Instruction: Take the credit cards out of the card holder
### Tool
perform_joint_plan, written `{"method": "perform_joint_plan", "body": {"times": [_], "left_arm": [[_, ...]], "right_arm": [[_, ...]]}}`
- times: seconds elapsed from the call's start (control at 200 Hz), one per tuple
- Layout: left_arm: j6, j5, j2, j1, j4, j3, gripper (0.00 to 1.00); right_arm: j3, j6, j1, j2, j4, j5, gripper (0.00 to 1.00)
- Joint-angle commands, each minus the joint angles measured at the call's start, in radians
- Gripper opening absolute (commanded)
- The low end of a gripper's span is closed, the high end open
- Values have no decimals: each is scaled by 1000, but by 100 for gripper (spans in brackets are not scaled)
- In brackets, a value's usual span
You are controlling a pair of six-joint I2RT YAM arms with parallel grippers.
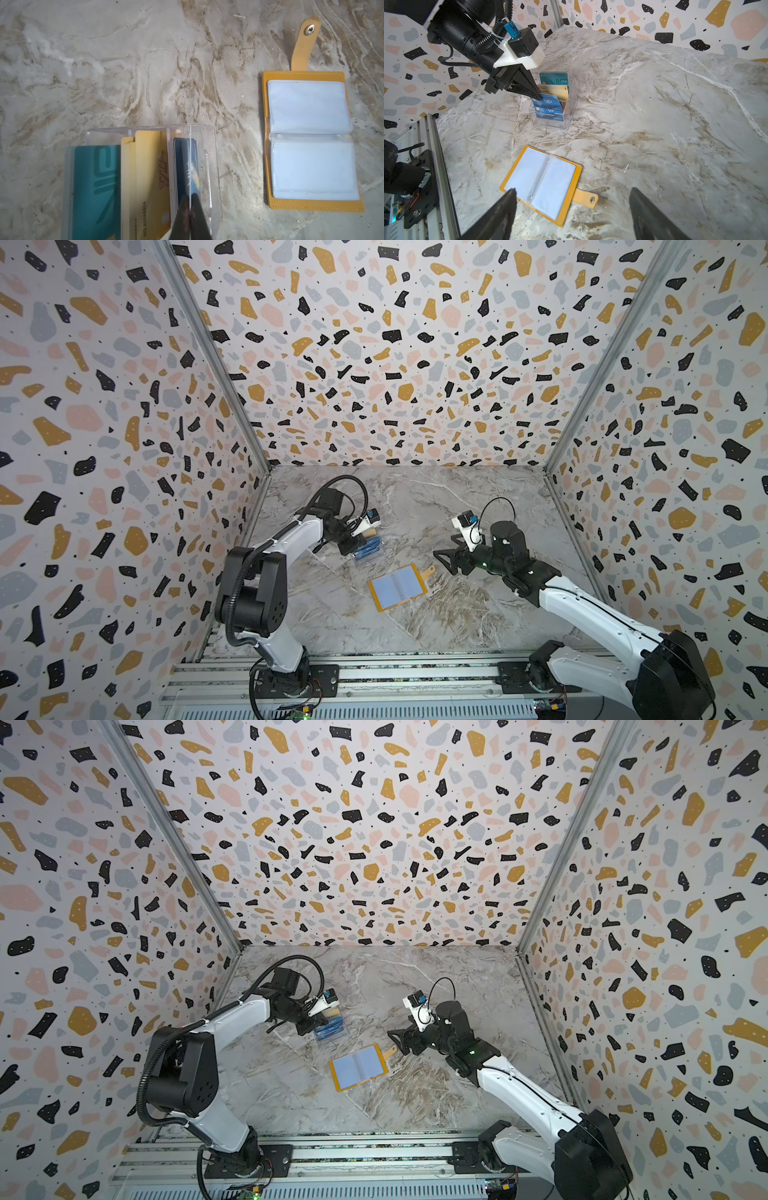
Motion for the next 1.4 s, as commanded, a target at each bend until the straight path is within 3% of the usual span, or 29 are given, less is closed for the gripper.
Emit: {"method": "perform_joint_plan", "body": {"times": [0.0, 0.926, 1.397], "left_arm": [[-2, 17, 17, 5, 15, -8, 0], [-6, -27, 61, 7, 2, -36, 0], [-35, -46, 41, 7, 13, -24, 14]], "right_arm": [[10, 11, -5, -4, 18, -2, 85], [-14, -1, -22, -55, 8, 152, 86], [-20, -1, -40, -77, -1, 231, 86]]}}
